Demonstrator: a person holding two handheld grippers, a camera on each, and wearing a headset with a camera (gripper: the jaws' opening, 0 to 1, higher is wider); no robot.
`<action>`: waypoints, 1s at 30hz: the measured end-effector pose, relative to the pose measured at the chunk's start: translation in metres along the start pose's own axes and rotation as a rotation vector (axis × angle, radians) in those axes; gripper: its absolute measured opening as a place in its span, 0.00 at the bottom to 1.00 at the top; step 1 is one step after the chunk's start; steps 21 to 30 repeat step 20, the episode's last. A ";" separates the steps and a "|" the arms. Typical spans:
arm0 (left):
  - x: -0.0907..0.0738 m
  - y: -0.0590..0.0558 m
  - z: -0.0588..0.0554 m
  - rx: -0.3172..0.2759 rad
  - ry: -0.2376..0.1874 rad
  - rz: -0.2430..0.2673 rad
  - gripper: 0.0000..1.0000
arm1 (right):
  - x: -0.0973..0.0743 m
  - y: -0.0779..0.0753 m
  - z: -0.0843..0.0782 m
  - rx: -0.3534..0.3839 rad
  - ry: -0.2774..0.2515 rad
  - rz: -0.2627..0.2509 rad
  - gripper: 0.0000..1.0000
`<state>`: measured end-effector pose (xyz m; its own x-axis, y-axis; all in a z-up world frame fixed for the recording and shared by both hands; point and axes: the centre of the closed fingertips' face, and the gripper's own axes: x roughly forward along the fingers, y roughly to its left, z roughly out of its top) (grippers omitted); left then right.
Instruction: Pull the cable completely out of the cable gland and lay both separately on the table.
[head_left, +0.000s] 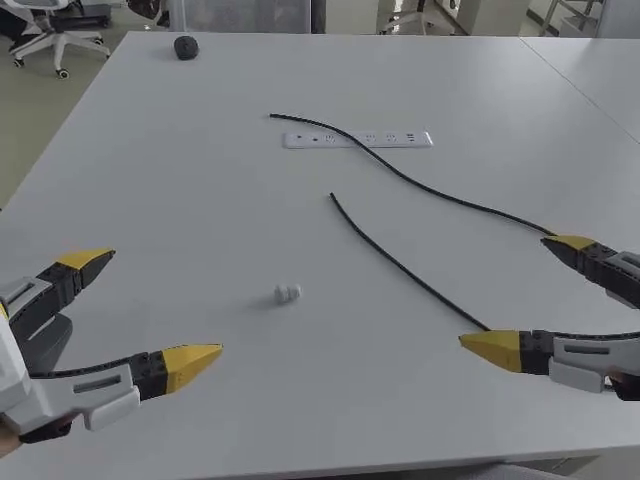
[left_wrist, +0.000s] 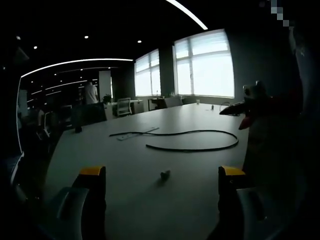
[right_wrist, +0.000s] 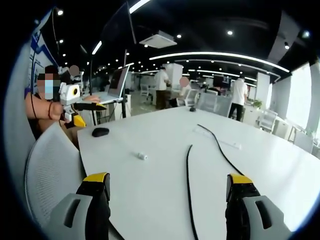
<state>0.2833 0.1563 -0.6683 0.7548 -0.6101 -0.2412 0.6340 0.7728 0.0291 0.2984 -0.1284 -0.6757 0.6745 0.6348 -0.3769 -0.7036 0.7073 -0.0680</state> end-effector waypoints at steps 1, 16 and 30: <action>0.001 0.000 -0.001 0.002 0.004 -0.001 0.93 | 0.000 0.000 0.000 -0.003 0.004 0.001 0.98; 0.001 -0.002 -0.002 0.002 0.009 -0.011 0.93 | 0.006 0.003 -0.004 0.009 0.009 0.009 0.98; 0.001 -0.002 -0.004 0.004 0.016 -0.011 0.92 | 0.005 0.002 -0.003 0.002 0.004 0.009 0.99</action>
